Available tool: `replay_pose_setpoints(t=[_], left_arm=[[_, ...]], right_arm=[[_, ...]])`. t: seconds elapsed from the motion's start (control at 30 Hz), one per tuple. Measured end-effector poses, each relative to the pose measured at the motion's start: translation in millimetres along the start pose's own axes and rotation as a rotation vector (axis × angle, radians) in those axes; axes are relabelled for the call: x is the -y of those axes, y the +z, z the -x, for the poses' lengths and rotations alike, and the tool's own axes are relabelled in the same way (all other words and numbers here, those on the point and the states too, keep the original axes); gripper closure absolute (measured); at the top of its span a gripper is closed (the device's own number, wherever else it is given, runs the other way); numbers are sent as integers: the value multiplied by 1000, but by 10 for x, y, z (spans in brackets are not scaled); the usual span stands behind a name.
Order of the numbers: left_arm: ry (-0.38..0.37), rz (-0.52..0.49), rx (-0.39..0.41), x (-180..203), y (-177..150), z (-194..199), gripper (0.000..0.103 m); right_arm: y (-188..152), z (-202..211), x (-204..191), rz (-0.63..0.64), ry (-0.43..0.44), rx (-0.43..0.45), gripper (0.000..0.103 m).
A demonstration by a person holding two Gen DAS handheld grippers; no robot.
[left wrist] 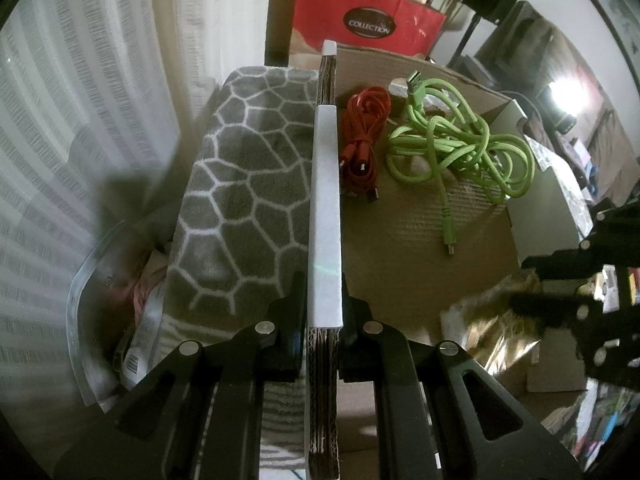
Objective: Organize objects
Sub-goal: 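Grasp the gold packet with the right tool and place it beside the green cable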
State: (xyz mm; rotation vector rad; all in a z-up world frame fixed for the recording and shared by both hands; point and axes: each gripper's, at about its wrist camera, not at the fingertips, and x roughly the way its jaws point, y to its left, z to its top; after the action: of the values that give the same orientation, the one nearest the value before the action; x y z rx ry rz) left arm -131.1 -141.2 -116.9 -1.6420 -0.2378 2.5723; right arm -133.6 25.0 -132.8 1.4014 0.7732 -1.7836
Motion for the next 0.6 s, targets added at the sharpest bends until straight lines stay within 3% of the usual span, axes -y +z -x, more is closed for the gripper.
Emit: replay_pose_setpoints(t=[0.3,0.6], left_arm=[[0,0,0,1,0,3,92],[1,-1,0,-5,0,0,92]], right_arm=[[185,150,167,-89,-64,78,87],[443,-59,416,-179,-201,80,88]])
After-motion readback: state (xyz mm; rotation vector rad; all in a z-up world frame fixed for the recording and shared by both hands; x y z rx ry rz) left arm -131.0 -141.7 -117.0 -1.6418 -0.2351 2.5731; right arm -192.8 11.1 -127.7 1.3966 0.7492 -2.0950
